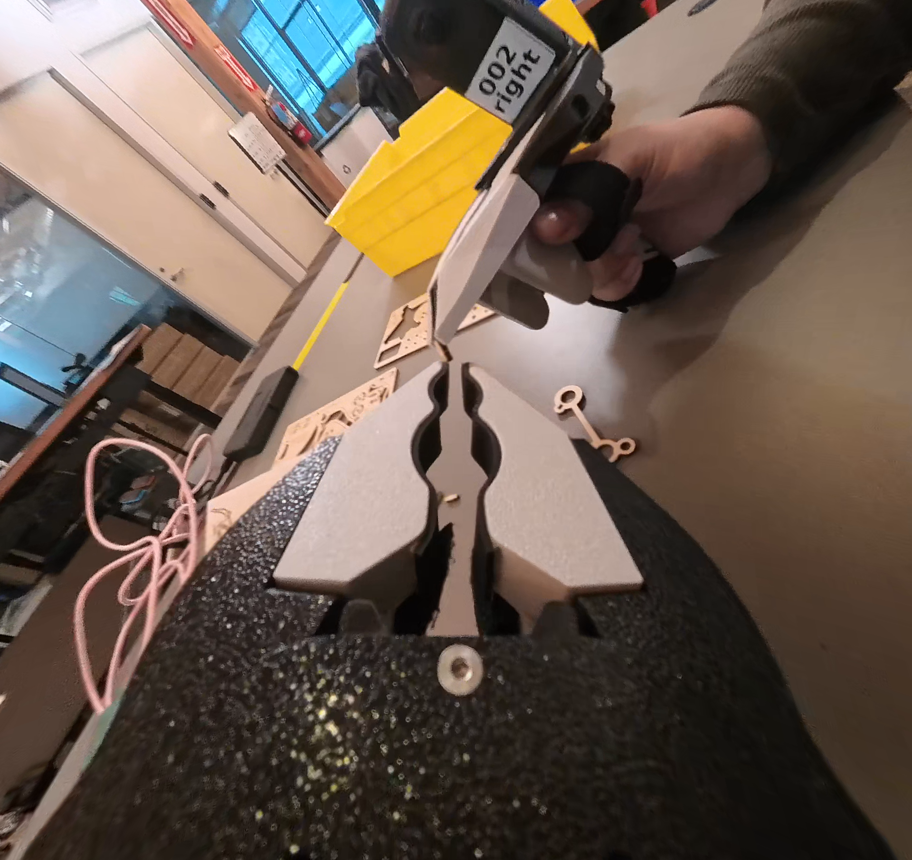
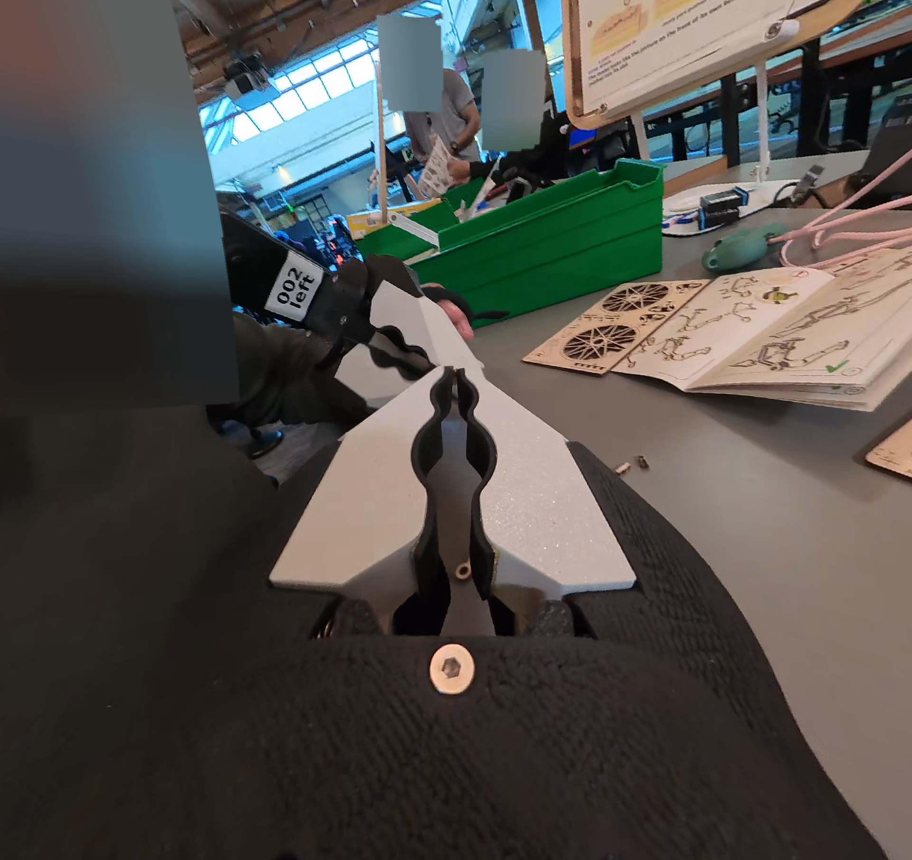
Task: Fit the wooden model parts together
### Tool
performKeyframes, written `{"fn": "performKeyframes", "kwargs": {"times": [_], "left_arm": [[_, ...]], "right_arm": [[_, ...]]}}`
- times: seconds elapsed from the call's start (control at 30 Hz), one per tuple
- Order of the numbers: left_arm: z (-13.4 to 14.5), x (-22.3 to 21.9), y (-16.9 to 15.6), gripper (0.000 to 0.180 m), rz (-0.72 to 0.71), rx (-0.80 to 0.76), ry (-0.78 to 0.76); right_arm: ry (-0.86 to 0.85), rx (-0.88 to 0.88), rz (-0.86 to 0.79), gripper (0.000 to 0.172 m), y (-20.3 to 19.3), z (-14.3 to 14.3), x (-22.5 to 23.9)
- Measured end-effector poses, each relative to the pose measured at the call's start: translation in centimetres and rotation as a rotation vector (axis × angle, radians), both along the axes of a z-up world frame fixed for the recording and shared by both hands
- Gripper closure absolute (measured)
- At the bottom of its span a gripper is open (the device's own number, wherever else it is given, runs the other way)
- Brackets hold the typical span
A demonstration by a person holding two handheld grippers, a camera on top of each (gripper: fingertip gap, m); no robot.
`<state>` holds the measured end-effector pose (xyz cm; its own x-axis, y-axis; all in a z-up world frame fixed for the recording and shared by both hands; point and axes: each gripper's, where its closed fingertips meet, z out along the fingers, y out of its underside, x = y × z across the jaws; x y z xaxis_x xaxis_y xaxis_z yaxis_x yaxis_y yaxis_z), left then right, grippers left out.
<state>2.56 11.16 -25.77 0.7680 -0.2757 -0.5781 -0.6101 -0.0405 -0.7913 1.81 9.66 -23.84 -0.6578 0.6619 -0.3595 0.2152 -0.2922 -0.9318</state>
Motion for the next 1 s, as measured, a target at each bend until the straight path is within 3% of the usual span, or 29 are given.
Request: {"fn": "performKeyframes", "kwargs": {"times": [0.57,0.67,0.87,1.0], "left_arm": [[0.7,-0.1,-0.2,0.177,-0.005,0.044,0.014],[0.7,0.4,-0.4,0.174,-0.054,0.03,-0.059],[1.8,1.0,-1.0,0.173,-0.181,-0.012,-0.364],[1.5,1.0,-1.0,0.172,-0.201,-0.051,-0.429]], "right_arm": [[0.007,0.005,-0.006,0.172,0.1,0.0,0.0],[0.012,0.014,0.005,0.172,0.1,-0.1,0.1],[0.068,0.127,0.034,0.172,-0.1,0.0,0.5],[0.095,0.169,0.046,0.172,-0.4,0.1,0.7]]}}
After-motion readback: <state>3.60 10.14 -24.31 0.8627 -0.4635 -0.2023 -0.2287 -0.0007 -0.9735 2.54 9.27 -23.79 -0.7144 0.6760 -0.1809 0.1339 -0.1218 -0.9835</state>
